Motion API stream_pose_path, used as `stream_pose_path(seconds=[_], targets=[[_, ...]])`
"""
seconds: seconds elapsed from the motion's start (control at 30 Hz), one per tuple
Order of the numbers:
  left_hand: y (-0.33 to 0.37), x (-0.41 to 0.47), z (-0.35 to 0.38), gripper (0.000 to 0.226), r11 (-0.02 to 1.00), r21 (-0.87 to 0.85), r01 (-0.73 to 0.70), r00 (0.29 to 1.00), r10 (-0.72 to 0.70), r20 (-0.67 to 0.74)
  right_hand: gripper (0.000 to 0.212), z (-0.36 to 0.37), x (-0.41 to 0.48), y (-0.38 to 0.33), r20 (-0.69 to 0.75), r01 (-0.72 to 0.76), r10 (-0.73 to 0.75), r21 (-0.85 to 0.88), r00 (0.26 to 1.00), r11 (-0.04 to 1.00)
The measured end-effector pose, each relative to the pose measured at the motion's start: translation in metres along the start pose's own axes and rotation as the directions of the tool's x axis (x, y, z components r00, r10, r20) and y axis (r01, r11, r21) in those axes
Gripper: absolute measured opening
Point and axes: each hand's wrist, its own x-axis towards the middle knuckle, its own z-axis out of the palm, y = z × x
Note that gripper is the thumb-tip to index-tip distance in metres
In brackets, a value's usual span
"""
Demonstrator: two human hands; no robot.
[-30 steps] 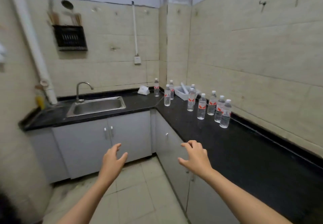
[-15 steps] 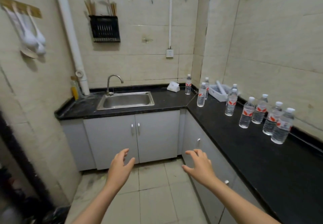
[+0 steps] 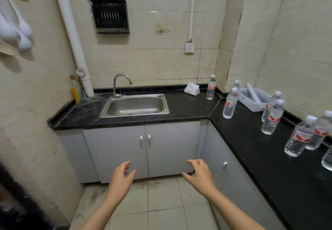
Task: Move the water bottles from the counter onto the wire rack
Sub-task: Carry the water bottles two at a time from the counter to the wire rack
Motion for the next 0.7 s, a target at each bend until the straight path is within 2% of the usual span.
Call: stream_pose_path(seconds=[0.13,0.53,0.7], targets=[[-0.010,0.060,0.009,0.039,0.999,-0.025,0.022,0.999,-0.021,0.034,0.050,0.011,0.052,-0.007,0.002,-0.024,0.024,0.012,1.000,1.000],[0.003,0.289,0.046,0.031,0.982,-0.187,-0.007,0.982,0.043,0.184,0.049,0.007,0.226,-0.046,-0.108,-0.187,0.182,-0.043,0.977,0.981],[0.004,0.332,0.086,0.030,0.976,-0.217,0.022,0.960,0.040,0.277,0.050,0.014,0.256,-0.035,-0.062,-0.291,0.287,-0.069,0.956,0.954]])
